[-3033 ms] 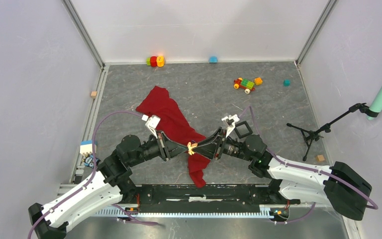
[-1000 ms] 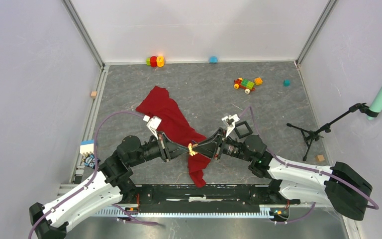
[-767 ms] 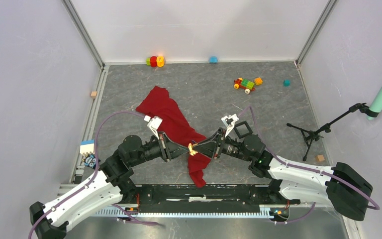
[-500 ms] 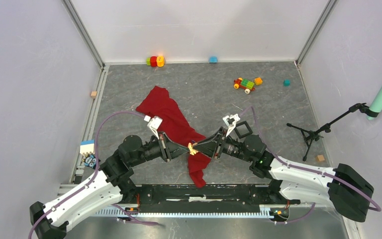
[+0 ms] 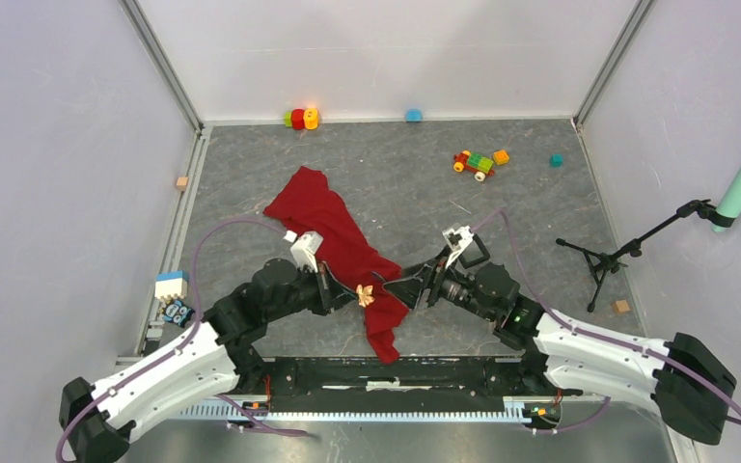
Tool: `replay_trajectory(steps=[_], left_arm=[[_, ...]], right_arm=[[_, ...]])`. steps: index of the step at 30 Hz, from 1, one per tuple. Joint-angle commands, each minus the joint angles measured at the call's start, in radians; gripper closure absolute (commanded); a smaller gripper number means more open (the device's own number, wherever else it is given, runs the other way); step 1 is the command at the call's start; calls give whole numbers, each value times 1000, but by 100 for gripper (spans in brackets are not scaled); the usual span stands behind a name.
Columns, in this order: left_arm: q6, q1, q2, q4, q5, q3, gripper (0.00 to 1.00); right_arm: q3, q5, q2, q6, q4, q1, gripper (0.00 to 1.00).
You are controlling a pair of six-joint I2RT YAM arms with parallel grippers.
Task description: Remove the brooch from the garment
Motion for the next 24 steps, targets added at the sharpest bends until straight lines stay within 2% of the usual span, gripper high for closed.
replay_trajectory(steps=[1,3,5,10,15,18,22,24], left_arm=[[60,-8,106,18,19,69,98],[75,-38,180,41,35,106,98],[101,-95,268,41,-3,151,98],[172,-235,515,43,-69,274,98],[227,-276,731,50,-118,369,98],[237,-210,803,1,-220,393,98],[211,52,850,-32,-173,367,98],[226,135,836,-31,-202,350,98]], right_arm=[[106,229,-54,-144,-386,-28,16],[162,269,-74,-182,-575,-107,11],[184,265,-112,-238,-683,-210,2],[251,312,-104,-385,-855,-414,2],[259,42,-5,-440,-798,-670,2],[279,-42,79,-441,-750,-754,2],[294,-105,157,-451,-744,-843,2],[269,-115,162,-457,-739,-891,2]])
